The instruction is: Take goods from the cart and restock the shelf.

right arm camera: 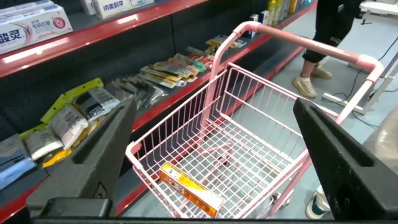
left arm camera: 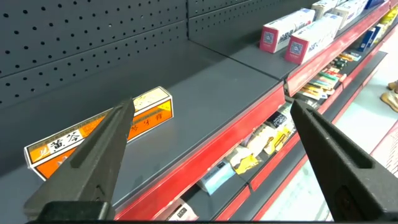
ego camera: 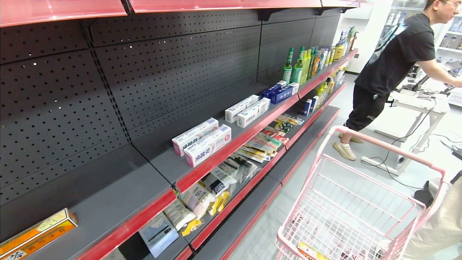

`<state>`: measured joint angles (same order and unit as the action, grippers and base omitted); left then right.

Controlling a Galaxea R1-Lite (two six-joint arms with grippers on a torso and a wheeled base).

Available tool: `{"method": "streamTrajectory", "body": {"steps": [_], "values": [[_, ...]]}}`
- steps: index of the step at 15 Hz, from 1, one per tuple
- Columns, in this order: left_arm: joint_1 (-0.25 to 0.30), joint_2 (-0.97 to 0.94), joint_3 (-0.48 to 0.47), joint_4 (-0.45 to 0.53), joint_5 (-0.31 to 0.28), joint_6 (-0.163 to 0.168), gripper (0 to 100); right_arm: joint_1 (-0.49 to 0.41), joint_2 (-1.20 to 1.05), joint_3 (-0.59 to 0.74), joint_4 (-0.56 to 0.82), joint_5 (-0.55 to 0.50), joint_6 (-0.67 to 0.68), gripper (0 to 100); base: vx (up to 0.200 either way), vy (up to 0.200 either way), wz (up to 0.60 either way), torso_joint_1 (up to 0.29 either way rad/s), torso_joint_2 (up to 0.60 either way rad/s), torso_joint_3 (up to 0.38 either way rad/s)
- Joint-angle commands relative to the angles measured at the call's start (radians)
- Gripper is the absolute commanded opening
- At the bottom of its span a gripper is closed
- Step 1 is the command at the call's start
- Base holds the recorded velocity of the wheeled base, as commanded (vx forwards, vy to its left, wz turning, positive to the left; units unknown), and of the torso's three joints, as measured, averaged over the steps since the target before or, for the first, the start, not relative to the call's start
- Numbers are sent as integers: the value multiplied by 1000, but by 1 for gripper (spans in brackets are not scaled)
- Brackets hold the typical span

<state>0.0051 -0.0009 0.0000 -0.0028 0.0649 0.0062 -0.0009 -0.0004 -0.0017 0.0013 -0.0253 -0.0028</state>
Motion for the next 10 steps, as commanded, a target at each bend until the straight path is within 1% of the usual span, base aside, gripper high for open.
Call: {"method": "streamTrajectory", "body": {"steps": [1,10], "values": [[1,1,0,0,0,0,100,-1,0,0,0,-1,3,100,0,0,0,0,0,0],[-1,1,0,0,1,-2,100,-1,0,0,2,-4,-3,100,0,0,0,0,0,0]]}}
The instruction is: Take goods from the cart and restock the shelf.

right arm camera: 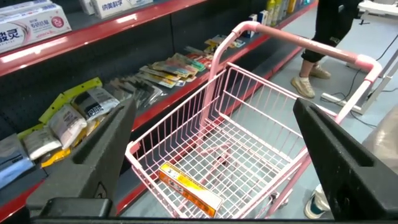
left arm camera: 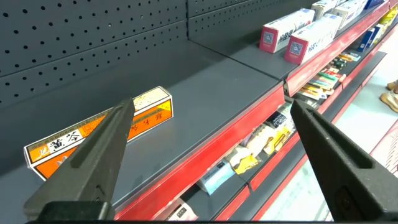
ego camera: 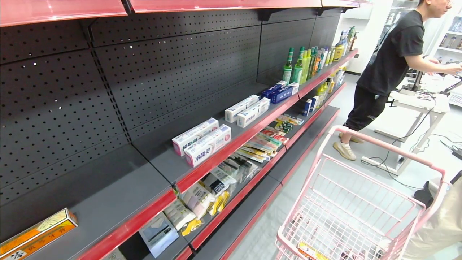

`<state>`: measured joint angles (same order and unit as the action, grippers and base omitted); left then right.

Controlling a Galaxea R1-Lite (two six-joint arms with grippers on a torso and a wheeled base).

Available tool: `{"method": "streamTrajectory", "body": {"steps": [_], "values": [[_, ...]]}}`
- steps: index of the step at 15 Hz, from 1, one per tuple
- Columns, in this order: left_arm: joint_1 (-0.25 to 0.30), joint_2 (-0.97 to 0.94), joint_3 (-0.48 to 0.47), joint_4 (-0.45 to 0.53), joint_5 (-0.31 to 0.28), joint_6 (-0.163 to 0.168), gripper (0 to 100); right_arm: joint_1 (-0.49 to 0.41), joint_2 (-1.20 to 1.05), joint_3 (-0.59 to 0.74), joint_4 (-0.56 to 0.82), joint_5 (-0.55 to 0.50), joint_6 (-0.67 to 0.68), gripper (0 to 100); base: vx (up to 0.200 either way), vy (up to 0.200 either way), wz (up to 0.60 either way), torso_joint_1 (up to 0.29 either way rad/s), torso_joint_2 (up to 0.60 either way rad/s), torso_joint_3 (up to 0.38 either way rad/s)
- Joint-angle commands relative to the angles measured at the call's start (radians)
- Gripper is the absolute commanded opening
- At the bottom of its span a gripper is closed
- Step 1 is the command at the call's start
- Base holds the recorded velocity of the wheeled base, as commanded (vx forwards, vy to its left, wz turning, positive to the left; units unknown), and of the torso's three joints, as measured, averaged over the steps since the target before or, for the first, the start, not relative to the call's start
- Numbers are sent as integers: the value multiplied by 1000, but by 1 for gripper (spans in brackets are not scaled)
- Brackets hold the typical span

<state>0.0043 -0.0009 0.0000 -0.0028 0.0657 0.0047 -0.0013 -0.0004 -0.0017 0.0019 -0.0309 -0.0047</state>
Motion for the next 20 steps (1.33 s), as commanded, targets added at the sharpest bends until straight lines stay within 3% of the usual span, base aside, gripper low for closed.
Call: {"method": "streamTrajectory", "body": {"steps": [1,2,3,4,5,9,10,11,13,20], "values": [[0,1,0,0,0,0,100,0,0,-6,-11,-4,5,100,0,0,0,0,0,0],[0,1,0,-2,0,0,100,9,66,-110,-28,2,26,100,0,0,0,0,0,0],[0,1,0,0,0,0,100,33,270,-282,-30,-4,117,100,0,0,0,0,0,0],[2,1,0,0,0,0,100,67,557,-555,-16,20,348,100,0,0,0,0,0,0],[0,1,0,-2,0,0,100,69,659,-583,9,28,296,100,0,0,0,0,0,0],[0,1,0,0,0,0,100,-82,1129,-587,-36,103,181,100,0,0,0,0,0,0],[0,1,0,0,0,0,100,-120,1349,-587,-123,123,84,100,0,0,0,0,0,0],[0,1,0,0,0,0,100,-132,1415,-587,-140,121,41,100,0,0,0,0,0,0],[0,1,0,-2,0,0,100,-175,1651,-560,-154,161,-179,100,0,0,0,0,0,0],[0,1,0,-2,0,0,100,-141,1745,-501,-175,181,-236,100,0,0,0,0,0,0]]}}
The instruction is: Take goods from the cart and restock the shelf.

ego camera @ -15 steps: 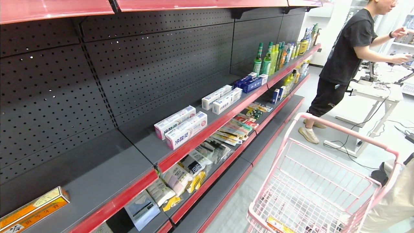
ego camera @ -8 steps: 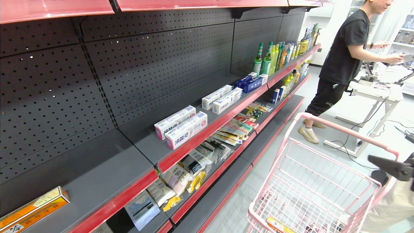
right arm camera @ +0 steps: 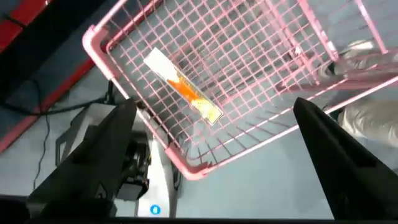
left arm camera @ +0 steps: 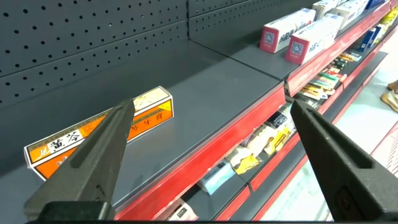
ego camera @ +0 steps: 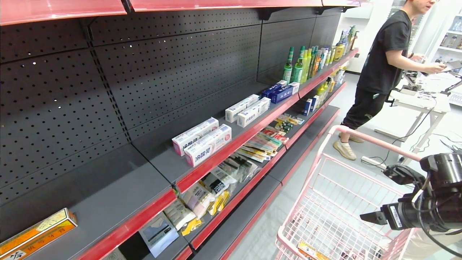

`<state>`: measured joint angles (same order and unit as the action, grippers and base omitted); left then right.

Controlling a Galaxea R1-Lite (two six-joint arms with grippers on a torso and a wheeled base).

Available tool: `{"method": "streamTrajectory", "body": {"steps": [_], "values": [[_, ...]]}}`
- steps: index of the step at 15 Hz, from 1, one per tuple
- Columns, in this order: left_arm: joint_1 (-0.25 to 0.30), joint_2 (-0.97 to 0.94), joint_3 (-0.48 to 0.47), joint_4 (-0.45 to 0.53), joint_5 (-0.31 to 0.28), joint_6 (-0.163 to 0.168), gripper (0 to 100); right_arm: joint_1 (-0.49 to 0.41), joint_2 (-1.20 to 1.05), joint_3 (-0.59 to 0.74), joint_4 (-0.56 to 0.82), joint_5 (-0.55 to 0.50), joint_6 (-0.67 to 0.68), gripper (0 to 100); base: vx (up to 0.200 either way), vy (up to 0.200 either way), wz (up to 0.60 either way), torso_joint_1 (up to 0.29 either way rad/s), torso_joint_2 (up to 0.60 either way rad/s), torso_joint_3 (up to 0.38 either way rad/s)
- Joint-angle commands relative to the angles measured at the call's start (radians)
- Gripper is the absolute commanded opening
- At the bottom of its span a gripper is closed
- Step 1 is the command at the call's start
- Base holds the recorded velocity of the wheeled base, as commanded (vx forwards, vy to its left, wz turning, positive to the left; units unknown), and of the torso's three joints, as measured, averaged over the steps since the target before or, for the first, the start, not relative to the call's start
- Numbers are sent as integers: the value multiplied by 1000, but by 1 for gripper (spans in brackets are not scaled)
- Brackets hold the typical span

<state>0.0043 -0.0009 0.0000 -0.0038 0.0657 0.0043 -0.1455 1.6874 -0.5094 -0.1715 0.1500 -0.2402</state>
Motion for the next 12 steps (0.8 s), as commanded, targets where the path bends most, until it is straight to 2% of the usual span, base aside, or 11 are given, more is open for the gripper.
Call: {"method": "streamTrajectory", "body": {"steps": [1,3,9,12], "values": [[0,1,0,-1,0,0,100,4,69,12,-8,0,-7,100,0,0,-600,2,2,7],[0,1,0,-1,0,0,100,4,98,31,-17,0,-48,100,0,0,-600,-5,2,5],[0,1,0,-1,0,0,100,4,169,37,-16,23,-174,100,0,0,0,0,0,0],[0,1,0,-1,0,0,100,-3,267,18,-17,33,-281,100,0,0,0,0,0,0]]}}
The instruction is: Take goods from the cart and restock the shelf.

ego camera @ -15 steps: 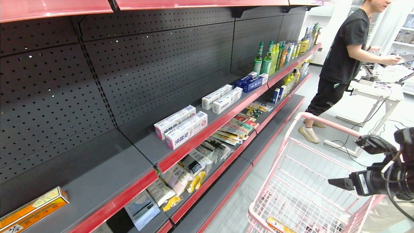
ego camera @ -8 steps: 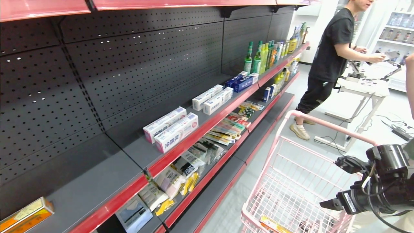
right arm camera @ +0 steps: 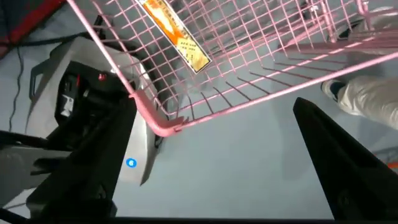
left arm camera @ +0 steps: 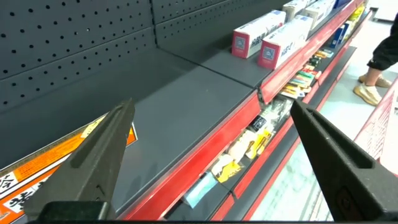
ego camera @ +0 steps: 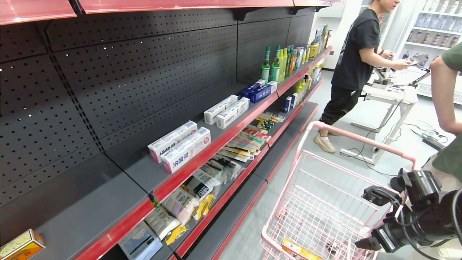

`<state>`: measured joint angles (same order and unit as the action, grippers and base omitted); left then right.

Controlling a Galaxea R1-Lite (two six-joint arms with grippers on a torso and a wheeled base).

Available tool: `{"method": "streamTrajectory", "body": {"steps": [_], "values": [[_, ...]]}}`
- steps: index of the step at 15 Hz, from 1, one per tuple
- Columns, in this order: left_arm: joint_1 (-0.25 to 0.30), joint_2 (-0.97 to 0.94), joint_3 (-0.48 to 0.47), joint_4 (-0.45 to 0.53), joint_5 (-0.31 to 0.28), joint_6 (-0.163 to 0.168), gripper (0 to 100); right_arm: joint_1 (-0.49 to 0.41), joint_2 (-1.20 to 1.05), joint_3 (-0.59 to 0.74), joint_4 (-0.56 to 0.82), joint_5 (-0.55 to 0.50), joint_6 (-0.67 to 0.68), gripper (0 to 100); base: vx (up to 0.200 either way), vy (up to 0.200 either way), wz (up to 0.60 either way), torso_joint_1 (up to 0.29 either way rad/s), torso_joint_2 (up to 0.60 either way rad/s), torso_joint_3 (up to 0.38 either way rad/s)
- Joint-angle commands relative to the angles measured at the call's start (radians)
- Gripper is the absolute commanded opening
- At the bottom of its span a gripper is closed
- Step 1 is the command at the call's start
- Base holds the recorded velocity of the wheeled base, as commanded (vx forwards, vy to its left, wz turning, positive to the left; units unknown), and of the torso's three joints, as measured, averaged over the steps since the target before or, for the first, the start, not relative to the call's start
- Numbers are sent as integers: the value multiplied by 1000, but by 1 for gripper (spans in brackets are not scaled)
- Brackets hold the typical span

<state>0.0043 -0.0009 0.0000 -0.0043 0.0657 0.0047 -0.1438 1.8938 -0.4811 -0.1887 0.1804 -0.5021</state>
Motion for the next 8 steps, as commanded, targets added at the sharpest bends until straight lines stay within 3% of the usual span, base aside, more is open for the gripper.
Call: {"method": "streamTrajectory", "body": {"steps": [1,4,8], "values": [[0,1,0,0,0,0,100,-5,110,-34,-18,14,-46,100,0,0,0,0,0,0],[0,1,0,0,0,0,100,-2,229,-59,-127,30,-95,100,0,0,0,-90,185,102],[0,1,0,0,0,0,100,9,286,-67,-140,31,-141,100,0,0,0,-106,247,133]]}}
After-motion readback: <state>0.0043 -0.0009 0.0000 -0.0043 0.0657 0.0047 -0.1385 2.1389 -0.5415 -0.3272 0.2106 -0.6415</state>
